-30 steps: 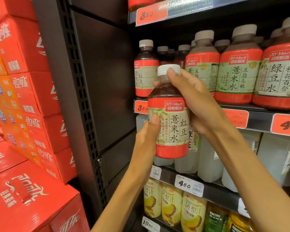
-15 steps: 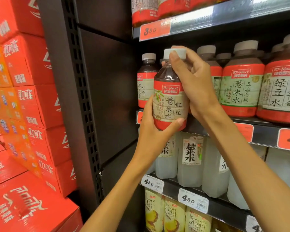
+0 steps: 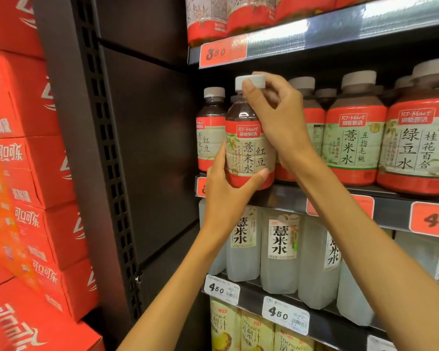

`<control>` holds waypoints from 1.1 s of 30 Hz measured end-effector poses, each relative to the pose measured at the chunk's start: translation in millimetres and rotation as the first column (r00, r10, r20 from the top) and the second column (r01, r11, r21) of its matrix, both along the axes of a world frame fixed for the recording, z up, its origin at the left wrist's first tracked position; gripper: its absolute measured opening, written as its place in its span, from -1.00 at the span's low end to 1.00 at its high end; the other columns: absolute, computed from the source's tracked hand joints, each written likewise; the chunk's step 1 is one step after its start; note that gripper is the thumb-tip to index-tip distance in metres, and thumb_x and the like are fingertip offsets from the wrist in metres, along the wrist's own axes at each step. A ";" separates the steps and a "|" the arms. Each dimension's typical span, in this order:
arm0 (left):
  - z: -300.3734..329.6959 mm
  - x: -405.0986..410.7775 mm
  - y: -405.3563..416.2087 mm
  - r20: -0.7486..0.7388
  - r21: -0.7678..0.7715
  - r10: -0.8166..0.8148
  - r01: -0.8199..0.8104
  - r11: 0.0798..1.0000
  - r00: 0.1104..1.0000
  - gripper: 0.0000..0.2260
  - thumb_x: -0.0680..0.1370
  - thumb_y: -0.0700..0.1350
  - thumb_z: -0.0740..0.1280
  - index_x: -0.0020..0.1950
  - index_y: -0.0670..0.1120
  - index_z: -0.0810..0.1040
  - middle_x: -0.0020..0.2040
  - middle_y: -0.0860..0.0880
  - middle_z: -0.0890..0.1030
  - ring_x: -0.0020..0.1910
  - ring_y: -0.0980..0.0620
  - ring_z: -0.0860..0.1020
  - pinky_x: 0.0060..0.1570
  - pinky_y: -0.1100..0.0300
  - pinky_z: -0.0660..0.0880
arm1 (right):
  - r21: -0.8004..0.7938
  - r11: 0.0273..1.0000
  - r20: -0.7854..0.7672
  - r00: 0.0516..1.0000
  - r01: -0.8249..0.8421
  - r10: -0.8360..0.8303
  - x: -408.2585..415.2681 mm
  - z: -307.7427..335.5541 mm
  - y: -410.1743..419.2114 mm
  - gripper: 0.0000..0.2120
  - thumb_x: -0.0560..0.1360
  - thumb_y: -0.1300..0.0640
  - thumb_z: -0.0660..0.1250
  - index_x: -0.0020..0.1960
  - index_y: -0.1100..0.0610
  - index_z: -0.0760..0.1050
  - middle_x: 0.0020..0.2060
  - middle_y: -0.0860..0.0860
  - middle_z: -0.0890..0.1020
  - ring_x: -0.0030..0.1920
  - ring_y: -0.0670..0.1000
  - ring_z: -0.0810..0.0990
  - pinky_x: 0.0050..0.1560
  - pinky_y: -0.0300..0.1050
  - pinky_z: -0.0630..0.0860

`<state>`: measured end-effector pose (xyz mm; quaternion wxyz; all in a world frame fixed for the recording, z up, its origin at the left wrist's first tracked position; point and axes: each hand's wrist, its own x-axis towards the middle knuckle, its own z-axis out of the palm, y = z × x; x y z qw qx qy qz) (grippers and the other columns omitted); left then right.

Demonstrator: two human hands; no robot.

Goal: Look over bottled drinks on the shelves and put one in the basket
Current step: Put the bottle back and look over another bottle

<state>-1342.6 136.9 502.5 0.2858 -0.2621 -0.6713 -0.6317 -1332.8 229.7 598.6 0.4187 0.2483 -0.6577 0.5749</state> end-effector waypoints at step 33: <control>7.6 -30.2 26.8 -0.238 -0.222 0.557 -0.603 0.766 0.796 -0.30 0.43 0.09 0.47 0.41 -0.23 0.31 0.23 -0.19 0.39 0.21 -0.11 0.35 0.17 0.20 0.25 | 0.206 0.502 -0.468 0.535 0.840 -0.703 1.0 -19.8 33.9 -0.73 0.53 0.17 0.29 0.21 0.19 0.53 0.09 0.07 0.62 0.14 0.17 0.48 0.08 -0.05 0.28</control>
